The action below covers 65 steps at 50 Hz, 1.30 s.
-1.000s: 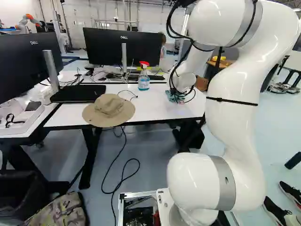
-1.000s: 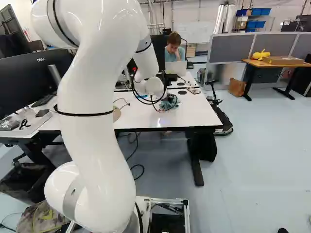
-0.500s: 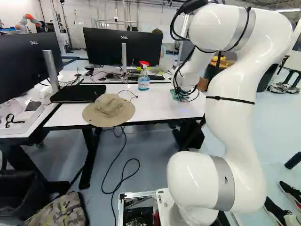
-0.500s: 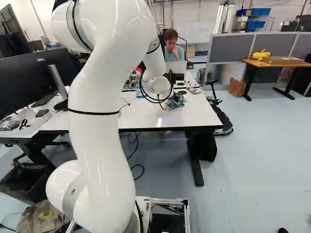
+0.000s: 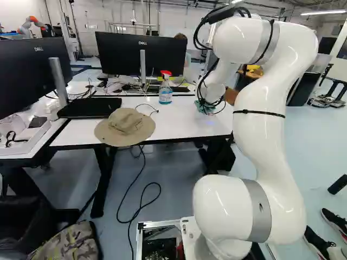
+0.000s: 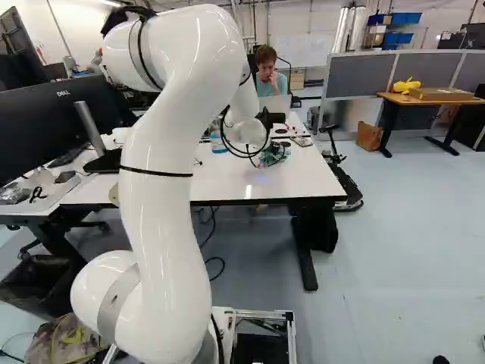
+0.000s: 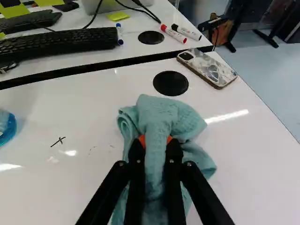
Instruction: Clean the table with the green towel
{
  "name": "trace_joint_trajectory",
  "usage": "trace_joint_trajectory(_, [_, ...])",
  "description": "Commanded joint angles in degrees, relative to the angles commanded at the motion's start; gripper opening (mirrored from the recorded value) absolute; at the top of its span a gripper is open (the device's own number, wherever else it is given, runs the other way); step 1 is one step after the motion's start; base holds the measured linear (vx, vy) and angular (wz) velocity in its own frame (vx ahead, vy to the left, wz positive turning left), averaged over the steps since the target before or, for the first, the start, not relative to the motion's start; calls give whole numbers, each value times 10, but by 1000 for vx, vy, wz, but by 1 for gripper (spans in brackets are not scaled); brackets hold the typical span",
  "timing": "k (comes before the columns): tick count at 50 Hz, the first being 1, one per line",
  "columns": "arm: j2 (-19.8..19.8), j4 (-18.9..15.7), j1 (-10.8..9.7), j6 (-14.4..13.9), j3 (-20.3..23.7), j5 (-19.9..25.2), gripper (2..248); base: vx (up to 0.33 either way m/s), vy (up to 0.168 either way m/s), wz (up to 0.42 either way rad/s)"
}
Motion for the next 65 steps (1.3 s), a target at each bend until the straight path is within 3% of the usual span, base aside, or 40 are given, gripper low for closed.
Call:
trace_joint_trajectory(35, [-25, 0, 52, 0, -34, 0, 49, 0, 0, 0])
trace_joint_trajectory(65, [-5, 0, 95, 0, -7, 0, 49, 0, 0, 0])
